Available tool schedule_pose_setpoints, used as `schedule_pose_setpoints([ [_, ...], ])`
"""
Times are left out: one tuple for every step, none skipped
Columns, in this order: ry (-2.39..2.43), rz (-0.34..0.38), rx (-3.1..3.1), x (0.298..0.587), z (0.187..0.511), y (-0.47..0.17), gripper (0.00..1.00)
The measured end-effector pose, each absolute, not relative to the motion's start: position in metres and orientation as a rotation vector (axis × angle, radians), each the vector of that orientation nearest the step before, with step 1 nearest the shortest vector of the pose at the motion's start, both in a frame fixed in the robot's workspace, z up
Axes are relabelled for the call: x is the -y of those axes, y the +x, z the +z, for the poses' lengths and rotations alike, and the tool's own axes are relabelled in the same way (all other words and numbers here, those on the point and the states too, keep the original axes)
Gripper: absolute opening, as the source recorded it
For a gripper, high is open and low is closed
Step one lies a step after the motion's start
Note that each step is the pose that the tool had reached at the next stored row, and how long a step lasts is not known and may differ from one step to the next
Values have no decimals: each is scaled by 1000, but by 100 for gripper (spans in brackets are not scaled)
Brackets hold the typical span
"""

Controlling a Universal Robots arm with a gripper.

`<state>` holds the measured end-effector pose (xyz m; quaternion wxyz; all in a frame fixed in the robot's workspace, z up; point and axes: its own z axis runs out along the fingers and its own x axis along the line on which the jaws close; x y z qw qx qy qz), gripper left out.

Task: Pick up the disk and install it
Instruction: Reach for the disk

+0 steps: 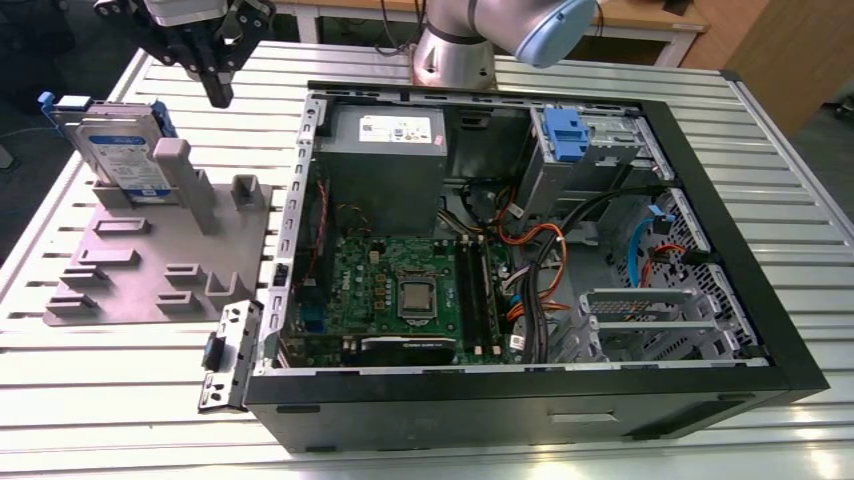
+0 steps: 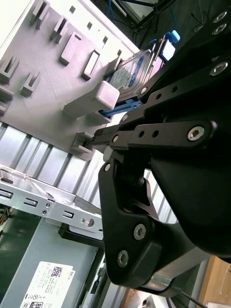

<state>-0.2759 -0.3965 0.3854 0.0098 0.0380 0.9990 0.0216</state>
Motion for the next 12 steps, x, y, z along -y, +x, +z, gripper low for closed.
schedule_pose_setpoints([
  [119, 67, -3119, 396, 385, -276, 11],
  [119, 67, -3119, 396, 385, -277, 11],
  [119, 67, -3119, 396, 385, -277, 11],
  [119, 67, -3119, 396, 385, -277, 11],
  [119, 67, -3119, 396, 385, -277, 11],
  [119, 67, -3119, 396, 385, -278, 11],
  [119, 67, -3119, 396, 385, -278, 11],
  [119, 67, -3119, 396, 385, -278, 11],
  [119, 67, -3119, 396, 385, -278, 11],
  [119, 67, -3119, 396, 385, -279, 11],
  [119, 67, -3119, 396, 385, -279, 11],
  [119, 67, -3119, 396, 385, -279, 11],
])
